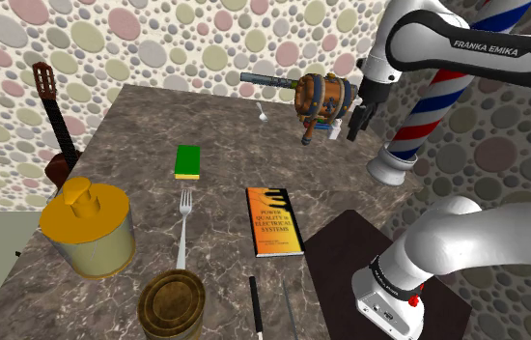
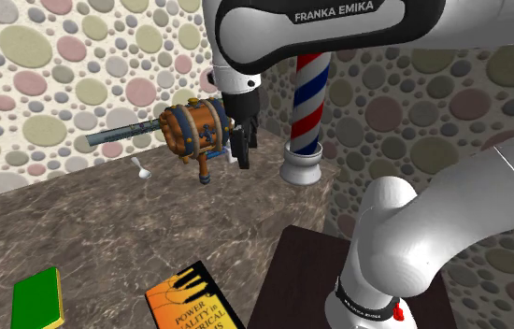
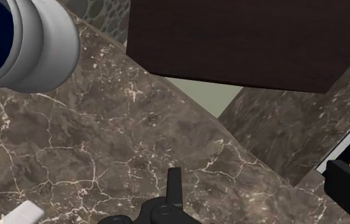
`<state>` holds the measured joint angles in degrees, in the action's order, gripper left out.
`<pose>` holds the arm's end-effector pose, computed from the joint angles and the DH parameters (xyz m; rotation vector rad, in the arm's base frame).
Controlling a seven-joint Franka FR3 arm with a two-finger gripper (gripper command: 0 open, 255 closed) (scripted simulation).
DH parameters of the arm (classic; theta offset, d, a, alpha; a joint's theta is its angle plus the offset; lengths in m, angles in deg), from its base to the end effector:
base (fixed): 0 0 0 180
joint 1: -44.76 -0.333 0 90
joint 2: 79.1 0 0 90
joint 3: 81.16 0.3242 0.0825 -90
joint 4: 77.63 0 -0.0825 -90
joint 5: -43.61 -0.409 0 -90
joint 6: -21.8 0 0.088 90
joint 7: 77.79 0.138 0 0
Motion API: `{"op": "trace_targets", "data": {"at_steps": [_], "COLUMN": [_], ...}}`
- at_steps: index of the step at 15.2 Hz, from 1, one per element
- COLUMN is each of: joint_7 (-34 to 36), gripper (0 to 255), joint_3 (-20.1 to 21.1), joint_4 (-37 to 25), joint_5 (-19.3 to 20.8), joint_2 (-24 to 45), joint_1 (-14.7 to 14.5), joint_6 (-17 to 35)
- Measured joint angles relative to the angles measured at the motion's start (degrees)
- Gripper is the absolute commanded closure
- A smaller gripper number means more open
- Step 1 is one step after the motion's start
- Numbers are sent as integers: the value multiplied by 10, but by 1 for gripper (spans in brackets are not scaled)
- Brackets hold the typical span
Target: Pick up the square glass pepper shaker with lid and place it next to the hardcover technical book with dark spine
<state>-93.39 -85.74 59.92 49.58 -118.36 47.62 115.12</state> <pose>0.3467 -0.0620 0.5130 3.0910 0.2685 -0.1497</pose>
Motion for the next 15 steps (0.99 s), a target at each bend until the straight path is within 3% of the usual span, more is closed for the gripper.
{"op": "trace_targets", "data": {"at_steps": [7,15], "joint_7": [-82,-183], "gripper": [0,0], "joint_3": [-72,-146], "joint_4": [-42,-135], "joint_5": [30,18], "joint_2": [106,255], "joint_1": [18,30], "joint_6": [83,162]}}
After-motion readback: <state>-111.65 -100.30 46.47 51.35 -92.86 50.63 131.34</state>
